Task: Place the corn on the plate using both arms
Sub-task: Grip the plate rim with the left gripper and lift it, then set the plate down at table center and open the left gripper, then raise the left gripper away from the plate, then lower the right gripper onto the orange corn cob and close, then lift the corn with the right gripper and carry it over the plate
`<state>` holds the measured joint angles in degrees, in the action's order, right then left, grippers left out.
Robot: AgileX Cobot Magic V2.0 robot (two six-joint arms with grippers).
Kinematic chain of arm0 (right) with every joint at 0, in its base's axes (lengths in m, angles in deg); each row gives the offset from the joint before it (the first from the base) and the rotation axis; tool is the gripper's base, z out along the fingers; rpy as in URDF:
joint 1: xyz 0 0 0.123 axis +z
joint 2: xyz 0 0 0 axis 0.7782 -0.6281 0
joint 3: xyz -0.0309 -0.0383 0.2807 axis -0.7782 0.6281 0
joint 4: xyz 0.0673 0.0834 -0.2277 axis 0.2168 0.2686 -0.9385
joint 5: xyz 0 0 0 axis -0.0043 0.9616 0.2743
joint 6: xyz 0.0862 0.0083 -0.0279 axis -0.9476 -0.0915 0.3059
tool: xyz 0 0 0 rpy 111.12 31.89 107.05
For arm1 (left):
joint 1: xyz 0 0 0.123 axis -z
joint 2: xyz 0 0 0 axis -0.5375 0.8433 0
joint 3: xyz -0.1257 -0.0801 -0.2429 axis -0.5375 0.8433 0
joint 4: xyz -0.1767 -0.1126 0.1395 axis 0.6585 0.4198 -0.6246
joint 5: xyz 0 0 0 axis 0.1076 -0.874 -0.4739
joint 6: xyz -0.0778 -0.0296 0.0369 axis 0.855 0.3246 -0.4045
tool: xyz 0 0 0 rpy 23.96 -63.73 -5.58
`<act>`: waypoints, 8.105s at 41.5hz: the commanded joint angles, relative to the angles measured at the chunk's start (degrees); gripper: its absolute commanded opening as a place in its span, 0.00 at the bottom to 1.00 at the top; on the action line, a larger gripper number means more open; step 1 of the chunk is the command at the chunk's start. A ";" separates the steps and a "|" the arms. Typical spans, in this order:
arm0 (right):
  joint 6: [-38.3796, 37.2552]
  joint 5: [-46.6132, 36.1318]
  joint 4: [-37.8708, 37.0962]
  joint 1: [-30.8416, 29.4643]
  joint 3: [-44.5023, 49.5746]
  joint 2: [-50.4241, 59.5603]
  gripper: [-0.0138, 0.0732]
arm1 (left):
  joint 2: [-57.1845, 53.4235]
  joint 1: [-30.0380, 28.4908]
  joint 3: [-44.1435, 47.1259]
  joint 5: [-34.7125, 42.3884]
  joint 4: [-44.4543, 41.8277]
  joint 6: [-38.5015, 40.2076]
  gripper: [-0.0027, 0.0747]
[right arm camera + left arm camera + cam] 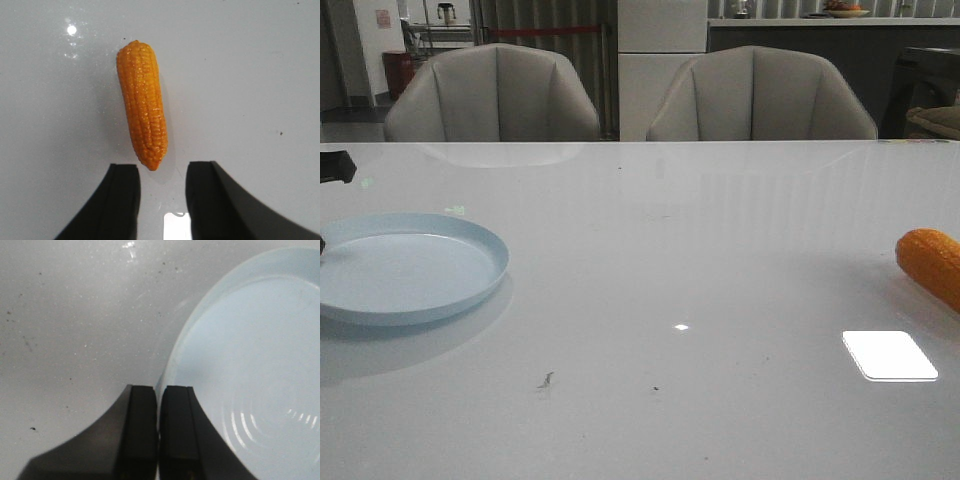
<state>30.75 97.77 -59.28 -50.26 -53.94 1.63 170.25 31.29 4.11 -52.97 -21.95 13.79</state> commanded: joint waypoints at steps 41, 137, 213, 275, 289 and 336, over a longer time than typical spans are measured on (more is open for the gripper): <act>0.33 -2.30 -1.10 -0.35 -1.88 1.15 0.56 | 1.37 23.12 -16.03 -9.19 12.40 -4.50 0.16; 0.33 -1.79 -1.10 -0.35 -1.88 1.15 0.56 | -34.40 8.80 0.64 10.66 -20.20 6.57 0.68; 10.48 16.80 2.16 -0.29 -28.79 -26.81 0.54 | -53.04 7.08 25.72 17.58 -19.65 6.57 0.68; 10.59 10.91 5.54 -0.35 -29.18 -38.83 0.79 | -53.04 7.08 25.72 17.09 -19.65 6.57 0.68; 10.59 11.54 5.54 -0.35 -29.18 -38.83 0.56 | -53.04 7.08 25.72 17.09 -19.65 6.57 0.68; 17.14 19.56 17.49 25.63 -51.82 -38.79 0.56 | -53.04 7.08 25.72 17.29 -19.65 6.57 0.68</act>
<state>47.10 119.86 -42.63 -26.19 -103.86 -40.44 117.84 38.50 31.42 -40.02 -41.87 19.88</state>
